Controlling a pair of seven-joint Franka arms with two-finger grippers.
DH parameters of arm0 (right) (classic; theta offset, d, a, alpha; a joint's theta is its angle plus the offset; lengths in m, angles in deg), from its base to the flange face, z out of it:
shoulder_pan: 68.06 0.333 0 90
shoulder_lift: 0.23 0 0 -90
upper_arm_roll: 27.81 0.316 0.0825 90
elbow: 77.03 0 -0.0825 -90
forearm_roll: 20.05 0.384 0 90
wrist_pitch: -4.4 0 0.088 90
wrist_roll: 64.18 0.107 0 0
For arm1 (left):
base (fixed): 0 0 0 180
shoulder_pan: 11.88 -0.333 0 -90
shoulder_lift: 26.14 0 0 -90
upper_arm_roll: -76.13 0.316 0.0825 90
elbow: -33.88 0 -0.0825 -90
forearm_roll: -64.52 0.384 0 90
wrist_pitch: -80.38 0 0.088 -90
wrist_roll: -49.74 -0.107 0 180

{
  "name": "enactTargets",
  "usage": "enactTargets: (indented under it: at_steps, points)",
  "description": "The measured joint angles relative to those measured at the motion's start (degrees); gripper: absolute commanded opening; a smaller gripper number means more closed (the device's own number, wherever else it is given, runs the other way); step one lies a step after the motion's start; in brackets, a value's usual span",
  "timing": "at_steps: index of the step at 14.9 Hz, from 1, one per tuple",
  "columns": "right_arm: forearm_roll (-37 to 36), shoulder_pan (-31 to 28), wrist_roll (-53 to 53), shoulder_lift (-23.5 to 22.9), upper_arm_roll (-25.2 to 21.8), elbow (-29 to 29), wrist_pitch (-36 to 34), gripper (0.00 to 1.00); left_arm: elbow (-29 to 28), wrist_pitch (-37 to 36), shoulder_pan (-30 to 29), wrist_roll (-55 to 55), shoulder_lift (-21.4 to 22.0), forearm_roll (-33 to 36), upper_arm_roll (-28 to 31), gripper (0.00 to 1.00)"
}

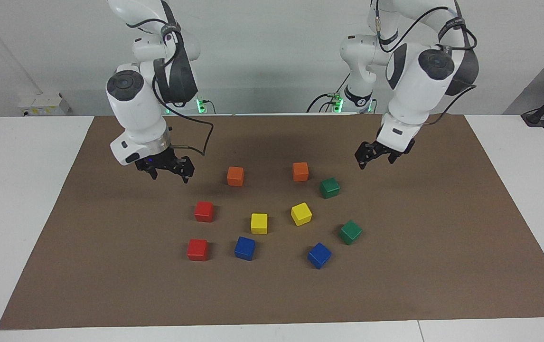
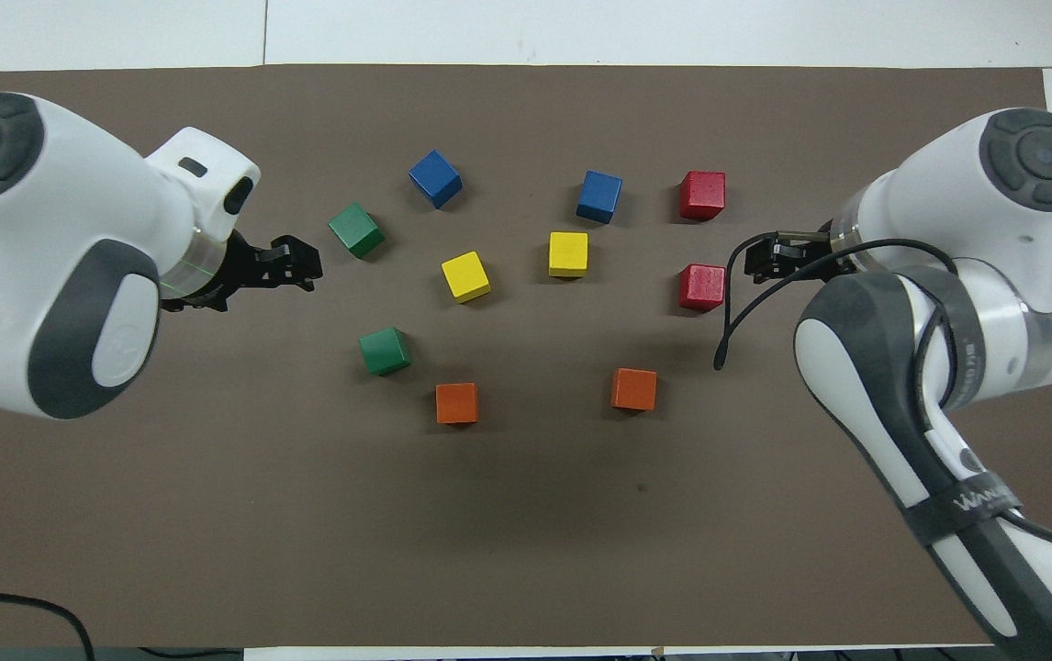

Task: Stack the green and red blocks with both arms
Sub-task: 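Reach the left gripper to a green cube while the right gripper reaches a red cube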

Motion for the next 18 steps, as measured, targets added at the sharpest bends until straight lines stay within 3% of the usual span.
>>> enactTargets:
  at_steps: [8, 13, 18]
  points:
    - [0.0, 2.76, 4.02, -4.63, 0.01, -2.3, 9.48, 1.0, -3.95, 9.2, 4.71, 7.24, -6.14, 0.0, 0.08, 1.0]
    - [0.02, 3.8, 5.03, -8.34, 0.02, -2.35, 13.72, 1.0, -11.43, 17.09, 5.3, 9.15, -6.48, 0.0, 0.1, 1.0]
    - [0.02, 4.86, 5.92, -10.93, 0.01, -2.08, 16.4, 1.0, -13.02, 19.55, 7.14, 13.25, -6.87, 0.0, 0.14, 1.0]
